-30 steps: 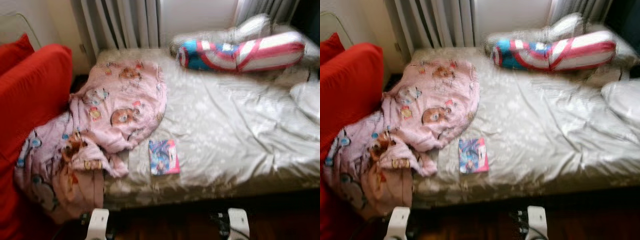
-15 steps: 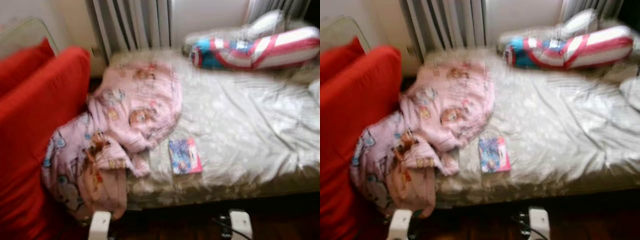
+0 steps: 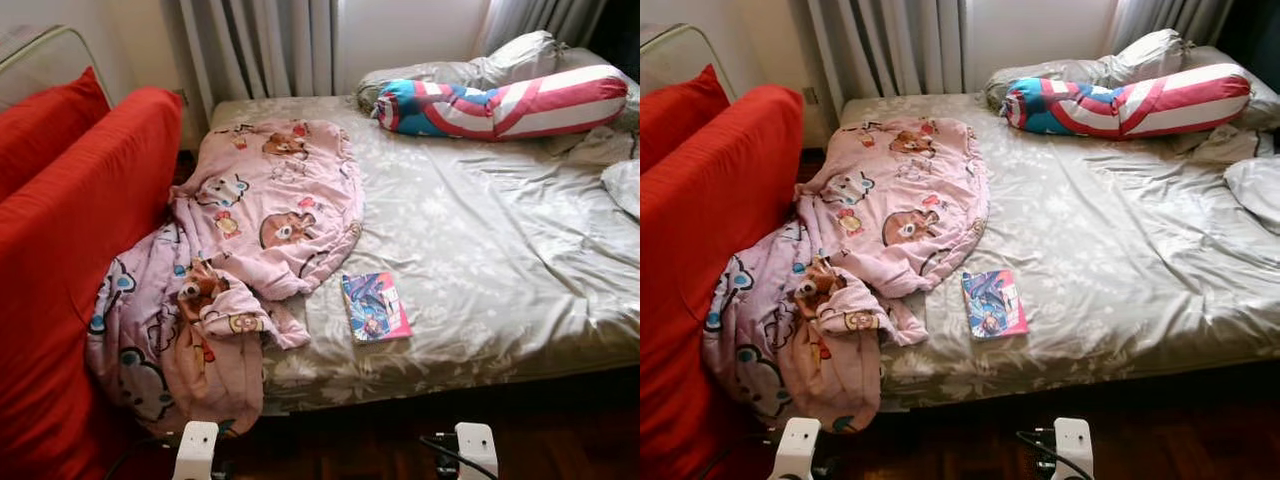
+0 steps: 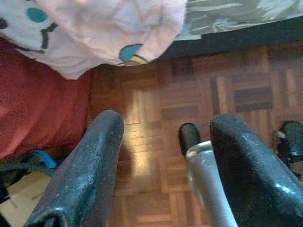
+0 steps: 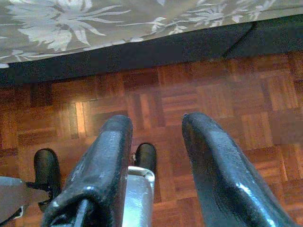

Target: Clean up the room

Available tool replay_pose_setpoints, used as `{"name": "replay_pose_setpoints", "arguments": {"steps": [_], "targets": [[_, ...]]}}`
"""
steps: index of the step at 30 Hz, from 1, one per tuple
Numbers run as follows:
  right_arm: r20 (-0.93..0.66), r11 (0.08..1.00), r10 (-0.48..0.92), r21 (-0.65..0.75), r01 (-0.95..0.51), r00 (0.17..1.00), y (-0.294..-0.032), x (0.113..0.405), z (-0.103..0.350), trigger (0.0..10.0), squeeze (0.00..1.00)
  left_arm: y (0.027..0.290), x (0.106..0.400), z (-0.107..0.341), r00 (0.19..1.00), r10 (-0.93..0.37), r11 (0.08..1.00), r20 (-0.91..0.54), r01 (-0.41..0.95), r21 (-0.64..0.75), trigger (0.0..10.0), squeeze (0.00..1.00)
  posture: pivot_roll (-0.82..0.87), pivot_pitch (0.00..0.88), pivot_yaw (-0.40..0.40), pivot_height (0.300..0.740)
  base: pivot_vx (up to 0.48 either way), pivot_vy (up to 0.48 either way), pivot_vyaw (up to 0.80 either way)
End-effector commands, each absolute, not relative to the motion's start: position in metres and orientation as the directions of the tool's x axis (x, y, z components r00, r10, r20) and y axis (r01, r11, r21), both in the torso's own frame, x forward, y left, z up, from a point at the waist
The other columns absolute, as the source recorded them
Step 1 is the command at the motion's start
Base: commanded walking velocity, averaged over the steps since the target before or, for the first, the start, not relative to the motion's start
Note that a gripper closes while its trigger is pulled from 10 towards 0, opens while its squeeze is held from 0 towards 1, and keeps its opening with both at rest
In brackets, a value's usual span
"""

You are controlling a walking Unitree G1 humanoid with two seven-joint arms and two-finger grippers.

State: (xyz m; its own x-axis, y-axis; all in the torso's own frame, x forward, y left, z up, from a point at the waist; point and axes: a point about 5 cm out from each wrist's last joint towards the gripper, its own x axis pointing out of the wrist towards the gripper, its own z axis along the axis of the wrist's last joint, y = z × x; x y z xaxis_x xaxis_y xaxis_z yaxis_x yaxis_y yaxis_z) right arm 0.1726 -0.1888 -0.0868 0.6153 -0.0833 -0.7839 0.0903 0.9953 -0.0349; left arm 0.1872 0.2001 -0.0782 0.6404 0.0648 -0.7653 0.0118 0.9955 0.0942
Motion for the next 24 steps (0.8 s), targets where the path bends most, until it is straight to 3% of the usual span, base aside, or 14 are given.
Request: {"name": "replay_pose_setpoints", "arguments": {"steps": [1,24], "targets": [[-0.79,0.994,-0.089,-0.037,0.098,0.607,-0.19,0.172,-0.087,10.0,0.0,0.2,0.187,-0.079,0.637,0.06,0.997,-0.768,-0.002,0.076,10.0,0.0,-0.04,0.032,0.02,0.74,0.0,0.0,0.0],[-0.788,0.995,-0.096,-0.06,0.079,0.608,-0.202,0.171,-0.086,10.0,0.0,0.189,0.19,-0.079,0.642,0.051,0.998,-0.765,-0.012,0.057,10.0,0.0,-0.05,0.027,-0.006,0.74,0.0,0.0,0.0]]}}
